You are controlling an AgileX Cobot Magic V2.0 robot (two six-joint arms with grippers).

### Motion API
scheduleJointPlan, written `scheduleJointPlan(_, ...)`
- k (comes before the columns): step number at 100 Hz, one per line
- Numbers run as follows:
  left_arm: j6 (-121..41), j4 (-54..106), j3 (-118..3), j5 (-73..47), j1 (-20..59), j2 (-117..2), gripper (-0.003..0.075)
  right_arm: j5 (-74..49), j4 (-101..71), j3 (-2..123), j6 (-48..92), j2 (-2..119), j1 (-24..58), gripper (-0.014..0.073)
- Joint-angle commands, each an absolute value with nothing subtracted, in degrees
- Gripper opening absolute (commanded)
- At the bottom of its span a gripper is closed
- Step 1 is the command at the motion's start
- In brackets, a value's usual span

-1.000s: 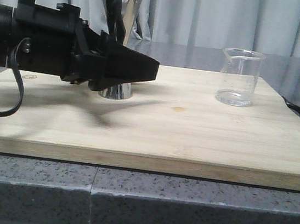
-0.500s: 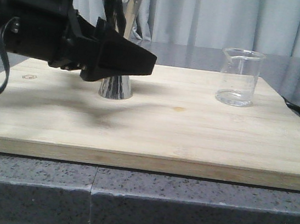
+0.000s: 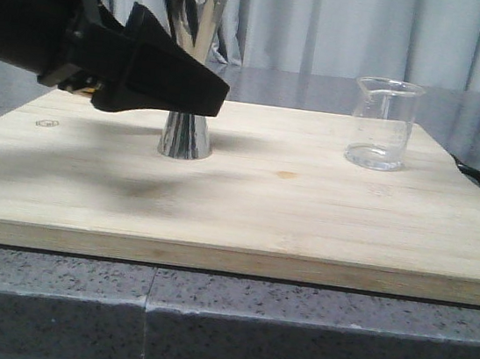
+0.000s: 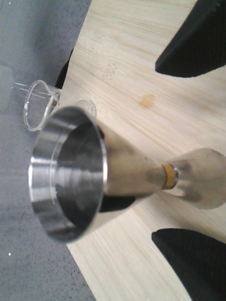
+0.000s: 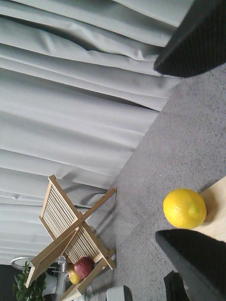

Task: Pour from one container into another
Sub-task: 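Open the left gripper and withdraw it from the jigger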

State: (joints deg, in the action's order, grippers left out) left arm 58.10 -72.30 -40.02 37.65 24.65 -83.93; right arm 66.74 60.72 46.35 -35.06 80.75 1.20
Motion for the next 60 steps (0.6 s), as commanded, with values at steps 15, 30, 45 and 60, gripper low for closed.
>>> scheduleJointPlan(15,69.5,-81.0,-41.2,29.3,24.6,-74.1,0.0603,67.6,57.0,48.2,-35.3,78.8,1.0,0.0594)
scheduleJointPlan(30,71.4,-81.0,-41.2,18.5,24.6,-66.3,0.0597,58.2,51.4,48.5,-35.3,77.6,0.9,0.0594)
scheduleJointPlan(45,72.3,-80.5,-41.2,3.4,24.6,-56.8,0.0556,41.4,48.5,51.4,-34.0,74.6,-0.3,0.0594)
scheduleJointPlan(60,72.3,-80.5,-41.2,-10.2,24.6,-48.1,0.0516,26.8,48.4,55.8,-31.8,70.3,-1.6,0.0593)
